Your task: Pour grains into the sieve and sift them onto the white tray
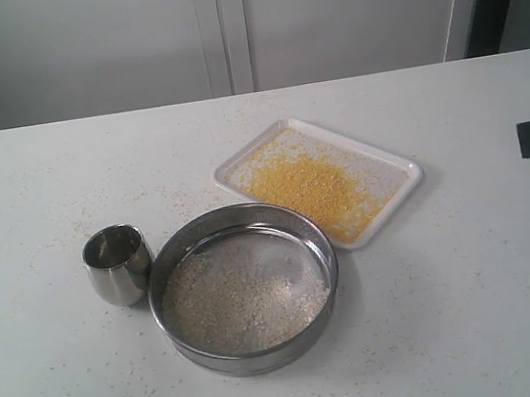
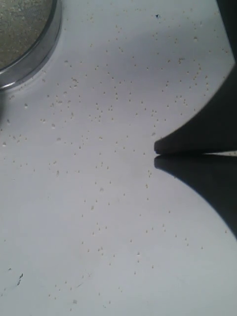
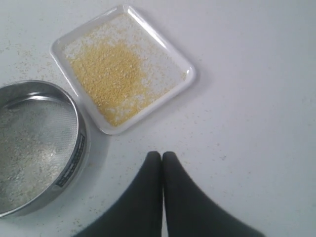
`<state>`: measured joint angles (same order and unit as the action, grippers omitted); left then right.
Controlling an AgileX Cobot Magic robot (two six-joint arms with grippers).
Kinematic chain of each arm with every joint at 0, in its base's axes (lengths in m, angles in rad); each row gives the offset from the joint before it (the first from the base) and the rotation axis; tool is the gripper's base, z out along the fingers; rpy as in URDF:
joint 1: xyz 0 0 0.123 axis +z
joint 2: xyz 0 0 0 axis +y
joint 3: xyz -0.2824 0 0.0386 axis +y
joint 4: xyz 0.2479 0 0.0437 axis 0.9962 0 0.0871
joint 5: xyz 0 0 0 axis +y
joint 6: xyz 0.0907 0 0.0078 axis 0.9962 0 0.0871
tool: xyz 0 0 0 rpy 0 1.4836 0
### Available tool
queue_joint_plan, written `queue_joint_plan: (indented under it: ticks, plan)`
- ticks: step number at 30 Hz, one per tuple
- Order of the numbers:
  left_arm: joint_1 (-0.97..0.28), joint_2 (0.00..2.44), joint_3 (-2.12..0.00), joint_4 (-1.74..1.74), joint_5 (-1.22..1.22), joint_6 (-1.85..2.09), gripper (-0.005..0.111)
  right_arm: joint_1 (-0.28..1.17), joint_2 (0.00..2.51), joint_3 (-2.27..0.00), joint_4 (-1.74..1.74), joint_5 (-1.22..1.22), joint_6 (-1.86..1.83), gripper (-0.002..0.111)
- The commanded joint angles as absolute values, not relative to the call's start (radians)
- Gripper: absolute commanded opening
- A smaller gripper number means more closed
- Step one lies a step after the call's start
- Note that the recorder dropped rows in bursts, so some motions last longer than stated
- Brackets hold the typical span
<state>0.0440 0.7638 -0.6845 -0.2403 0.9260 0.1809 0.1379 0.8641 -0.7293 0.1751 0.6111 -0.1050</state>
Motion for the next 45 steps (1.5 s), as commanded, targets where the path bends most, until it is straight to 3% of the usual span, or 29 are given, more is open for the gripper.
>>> queue_joint_plan:
  ticks: [1, 14, 23, 29, 45]
  plan:
    - [0.046, 0.756, -0.677, -0.245, 0.936, 0.184, 0.000, 0.129, 0.796, -0.699, 0.090, 0.580, -0.070, 0.000]
    - [0.046, 0.756, -0.677, -0.245, 0.936, 0.184, 0.000, 0.129, 0.688, -0.674, -0.176, 0.628, 0.241, 0.000]
    - [0.046, 0.756, -0.677, -0.245, 0.936, 0.184, 0.000, 0.129, 0.685, -0.667, -0.178, 0.527, 0.201, 0.000]
    - [0.046, 0.756, -0.677, -0.245, 0.936, 0.184, 0.000, 0.129, 0.589, -0.541, -0.178, 0.412, 0.175, 0.000]
    - [0.046, 0.756, -0.677, -0.245, 0.936, 0.184, 0.000, 0.129, 0.410, -0.475, -0.177, 0.428, 0.135, 0.000]
